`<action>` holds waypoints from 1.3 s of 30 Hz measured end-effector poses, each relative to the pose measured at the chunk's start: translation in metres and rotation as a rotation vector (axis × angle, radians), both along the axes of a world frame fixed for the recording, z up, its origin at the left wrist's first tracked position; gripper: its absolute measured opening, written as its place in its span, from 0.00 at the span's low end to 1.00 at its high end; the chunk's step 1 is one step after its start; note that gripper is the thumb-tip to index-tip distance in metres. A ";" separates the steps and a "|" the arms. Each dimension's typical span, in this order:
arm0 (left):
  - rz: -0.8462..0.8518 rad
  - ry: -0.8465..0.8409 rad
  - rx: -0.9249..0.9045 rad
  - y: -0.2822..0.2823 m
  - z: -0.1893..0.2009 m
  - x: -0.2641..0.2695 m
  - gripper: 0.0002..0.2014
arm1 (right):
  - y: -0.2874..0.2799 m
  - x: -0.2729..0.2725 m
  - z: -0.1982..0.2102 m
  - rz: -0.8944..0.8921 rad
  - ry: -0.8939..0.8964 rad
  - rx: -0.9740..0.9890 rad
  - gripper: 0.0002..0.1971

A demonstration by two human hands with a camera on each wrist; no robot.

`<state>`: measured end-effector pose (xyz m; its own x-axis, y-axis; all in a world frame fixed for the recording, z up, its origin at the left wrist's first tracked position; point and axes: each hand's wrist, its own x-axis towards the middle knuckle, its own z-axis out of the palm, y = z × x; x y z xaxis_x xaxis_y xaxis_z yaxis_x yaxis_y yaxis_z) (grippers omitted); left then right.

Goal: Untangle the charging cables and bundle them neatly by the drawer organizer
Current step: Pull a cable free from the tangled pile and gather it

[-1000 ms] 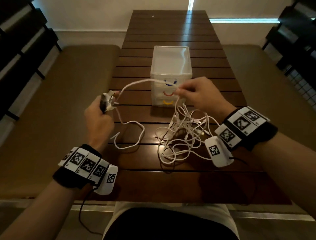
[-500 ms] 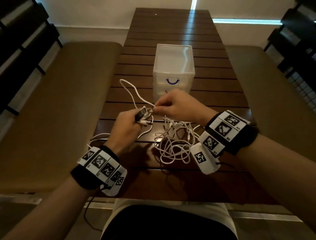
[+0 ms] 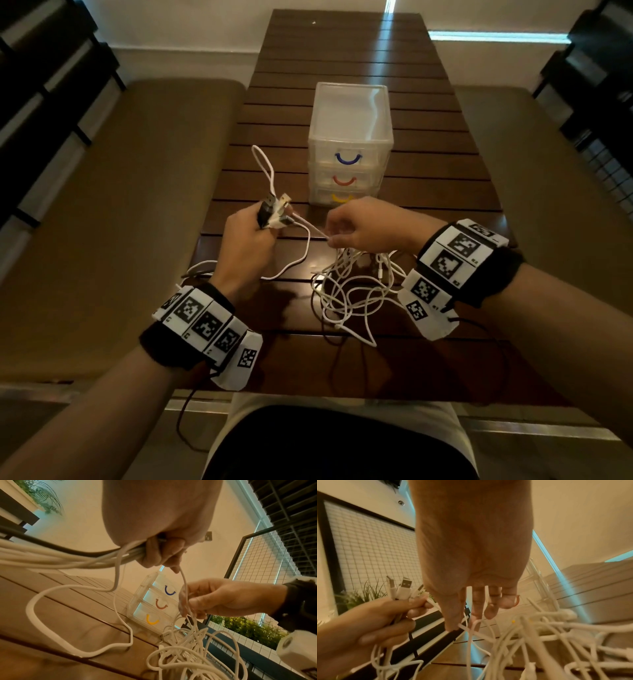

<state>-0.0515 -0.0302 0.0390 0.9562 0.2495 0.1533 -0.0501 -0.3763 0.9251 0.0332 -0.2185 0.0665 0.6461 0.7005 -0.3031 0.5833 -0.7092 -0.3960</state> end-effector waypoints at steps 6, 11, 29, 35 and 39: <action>0.192 0.002 -0.140 0.014 0.003 0.011 0.13 | -0.014 0.003 -0.011 0.011 -0.020 -0.212 0.16; -0.016 0.087 0.133 0.005 -0.006 0.002 0.09 | -0.010 -0.001 -0.019 -0.043 -0.009 -0.102 0.18; -0.131 0.147 0.554 0.024 -0.009 0.001 0.06 | -0.008 -0.008 -0.020 -0.102 -0.049 -0.042 0.07; -0.043 0.296 0.626 0.074 -0.002 0.000 0.11 | -0.004 -0.004 -0.026 -0.111 -0.080 -0.065 0.07; 0.067 0.341 0.663 0.120 0.000 -0.001 0.11 | 0.006 -0.001 -0.032 -0.091 -0.204 -0.061 0.07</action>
<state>-0.0530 0.0895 0.0389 0.9636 0.2670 -0.0101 0.2412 -0.8528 0.4632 0.0318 -0.2120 0.0350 0.7578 0.6214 -0.1991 0.5798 -0.7812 -0.2312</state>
